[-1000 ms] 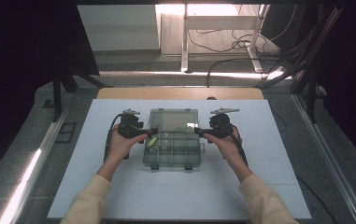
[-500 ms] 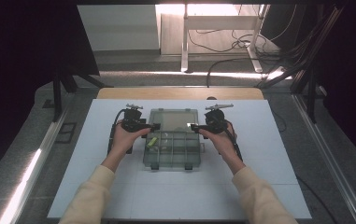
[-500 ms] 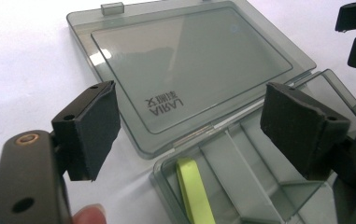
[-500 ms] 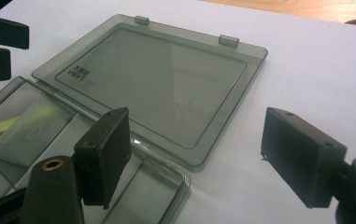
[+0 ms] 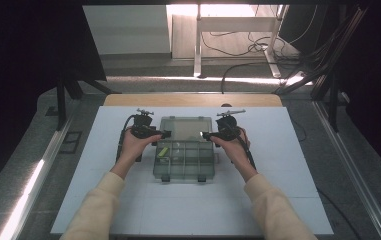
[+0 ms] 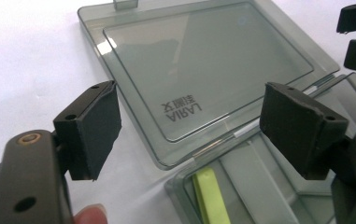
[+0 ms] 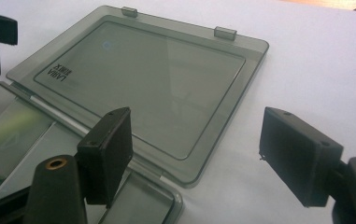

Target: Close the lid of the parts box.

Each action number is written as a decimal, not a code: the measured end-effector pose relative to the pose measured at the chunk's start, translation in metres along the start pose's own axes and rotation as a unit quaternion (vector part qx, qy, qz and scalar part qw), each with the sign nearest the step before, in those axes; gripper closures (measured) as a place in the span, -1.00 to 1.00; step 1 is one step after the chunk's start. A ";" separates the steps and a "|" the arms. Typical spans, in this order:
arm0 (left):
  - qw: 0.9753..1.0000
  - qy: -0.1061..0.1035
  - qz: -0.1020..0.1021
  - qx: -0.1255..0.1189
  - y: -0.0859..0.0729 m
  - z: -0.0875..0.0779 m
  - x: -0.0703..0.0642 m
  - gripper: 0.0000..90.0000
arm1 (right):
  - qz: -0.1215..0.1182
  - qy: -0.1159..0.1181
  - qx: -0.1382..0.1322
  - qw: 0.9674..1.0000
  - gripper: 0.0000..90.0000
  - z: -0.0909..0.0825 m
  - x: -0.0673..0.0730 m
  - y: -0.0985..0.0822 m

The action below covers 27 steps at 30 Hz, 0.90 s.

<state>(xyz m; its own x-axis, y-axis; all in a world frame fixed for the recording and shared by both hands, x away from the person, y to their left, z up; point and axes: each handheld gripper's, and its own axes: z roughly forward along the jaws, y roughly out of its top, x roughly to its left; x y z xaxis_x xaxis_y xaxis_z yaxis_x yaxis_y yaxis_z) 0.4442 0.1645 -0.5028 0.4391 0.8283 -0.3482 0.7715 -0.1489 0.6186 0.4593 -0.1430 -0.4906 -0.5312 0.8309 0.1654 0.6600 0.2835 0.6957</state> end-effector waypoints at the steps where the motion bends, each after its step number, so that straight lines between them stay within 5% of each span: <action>1: 1.000 0.000 -0.001 0.003 0.000 0.001 0.001 -0.53 | 0.001 -0.001 0.001 1.000 -0.43 0.001 -0.001 0.001; 27: 0.999 -0.019 -0.026 0.041 0.005 0.021 0.009 -0.48 | 0.038 0.005 0.030 0.999 -0.39 0.029 -0.005 0.008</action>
<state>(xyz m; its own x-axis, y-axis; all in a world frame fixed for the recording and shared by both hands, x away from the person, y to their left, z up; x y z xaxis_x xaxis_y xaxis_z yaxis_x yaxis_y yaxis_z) 0.4614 0.1599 -0.5175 0.4137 0.8149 -0.4059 0.8282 -0.1518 0.5395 0.4829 -0.1314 -0.5060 -0.4834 0.8467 0.2223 0.7285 0.2483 0.6384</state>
